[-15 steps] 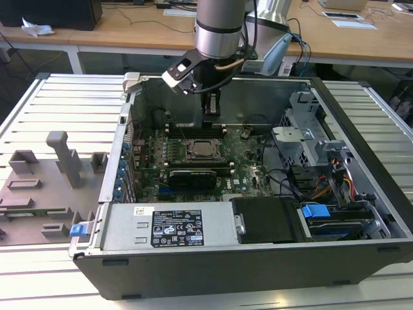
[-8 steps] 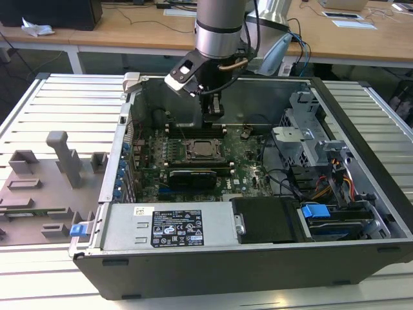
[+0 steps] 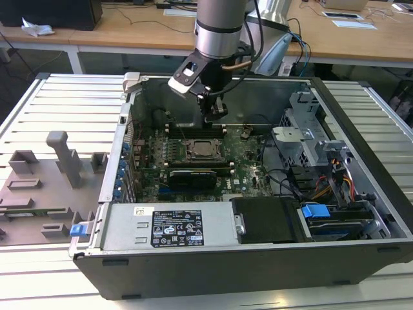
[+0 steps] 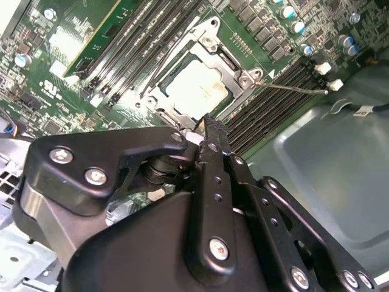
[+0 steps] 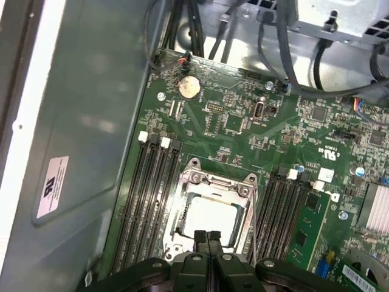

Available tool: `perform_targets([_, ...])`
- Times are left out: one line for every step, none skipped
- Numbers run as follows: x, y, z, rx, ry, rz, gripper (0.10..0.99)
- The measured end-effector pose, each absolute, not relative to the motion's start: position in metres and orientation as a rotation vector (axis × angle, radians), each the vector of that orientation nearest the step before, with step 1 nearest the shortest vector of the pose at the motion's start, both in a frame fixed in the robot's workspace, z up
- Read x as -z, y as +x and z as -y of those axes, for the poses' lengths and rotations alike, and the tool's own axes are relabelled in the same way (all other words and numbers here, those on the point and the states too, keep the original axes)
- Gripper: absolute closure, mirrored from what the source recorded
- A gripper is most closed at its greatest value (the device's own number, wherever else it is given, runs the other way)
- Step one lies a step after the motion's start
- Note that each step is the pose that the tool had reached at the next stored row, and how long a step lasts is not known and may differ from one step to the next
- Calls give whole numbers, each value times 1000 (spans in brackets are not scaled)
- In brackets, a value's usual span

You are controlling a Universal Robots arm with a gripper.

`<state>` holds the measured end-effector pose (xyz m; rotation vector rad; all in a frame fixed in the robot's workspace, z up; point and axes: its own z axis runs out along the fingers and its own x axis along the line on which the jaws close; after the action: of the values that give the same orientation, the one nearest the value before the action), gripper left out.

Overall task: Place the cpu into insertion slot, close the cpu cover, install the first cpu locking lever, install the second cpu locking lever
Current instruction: 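Install the first cpu locking lever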

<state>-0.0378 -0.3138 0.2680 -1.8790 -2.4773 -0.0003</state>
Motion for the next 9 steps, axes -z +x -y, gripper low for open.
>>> perform_targets([-268, -38, 314, 0, -1864, 2488, 980])
perform_targets([-268, -38, 314, 0, -1853, 2497, 980])
perform_targets([-268, -38, 314, -1, -1833, 2511, 980])
perform_targets([-268, -38, 314, -1, -1822, 2520, 980])
perform_targets([-268, -38, 314, -1, -1796, 2538, 980])
perform_targets([-268, -38, 314, -2, -1776, 2552, 980])
perform_targets([-268, -38, 314, -2, -1766, 2559, 980])
perform_targets([-268, -38, 314, -2, -1740, 2577, 980])
perform_targets([-268, -38, 314, -3, -1721, 2590, 980])
